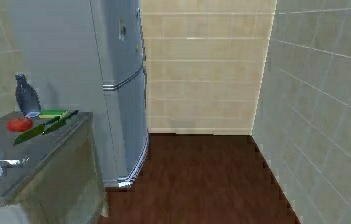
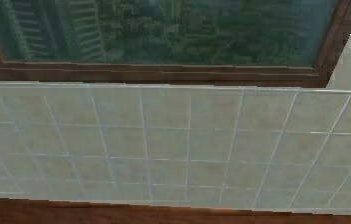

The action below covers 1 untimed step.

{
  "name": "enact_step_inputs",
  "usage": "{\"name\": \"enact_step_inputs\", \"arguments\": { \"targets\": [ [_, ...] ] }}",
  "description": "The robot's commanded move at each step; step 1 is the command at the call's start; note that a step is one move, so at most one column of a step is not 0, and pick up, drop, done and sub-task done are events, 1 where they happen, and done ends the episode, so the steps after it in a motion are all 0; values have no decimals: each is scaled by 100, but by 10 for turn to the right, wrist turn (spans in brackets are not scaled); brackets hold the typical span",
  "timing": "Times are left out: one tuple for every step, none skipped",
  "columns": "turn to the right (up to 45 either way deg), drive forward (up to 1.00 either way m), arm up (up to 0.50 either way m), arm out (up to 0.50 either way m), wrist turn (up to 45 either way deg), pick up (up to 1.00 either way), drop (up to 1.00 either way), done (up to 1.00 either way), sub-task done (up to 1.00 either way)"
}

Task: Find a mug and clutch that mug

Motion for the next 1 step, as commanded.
{"name": "enact_step_inputs", "arguments": {
  "targets": [
    [-450,0,0,0,0,0,0,0,0]
  ]
}}
